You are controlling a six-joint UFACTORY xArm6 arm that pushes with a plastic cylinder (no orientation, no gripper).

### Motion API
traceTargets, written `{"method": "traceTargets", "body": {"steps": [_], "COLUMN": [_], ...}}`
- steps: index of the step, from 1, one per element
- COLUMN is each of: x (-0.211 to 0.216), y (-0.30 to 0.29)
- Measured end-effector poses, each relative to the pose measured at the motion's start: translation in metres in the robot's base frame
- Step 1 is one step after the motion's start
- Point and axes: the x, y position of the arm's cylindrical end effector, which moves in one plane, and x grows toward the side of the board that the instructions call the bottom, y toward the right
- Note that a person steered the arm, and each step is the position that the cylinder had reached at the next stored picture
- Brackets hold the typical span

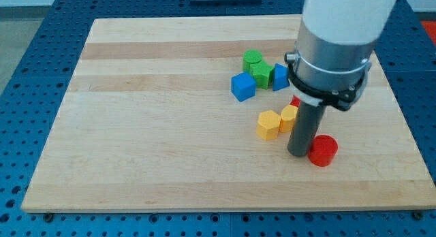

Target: Slightly push the red circle upwards of the board

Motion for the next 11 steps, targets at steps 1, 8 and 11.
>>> {"method": "traceTargets", "body": {"steps": [1, 8, 11], "x": [0.018, 0.042, 0.021], "y": [-0.001, 0.029, 0.035]}}
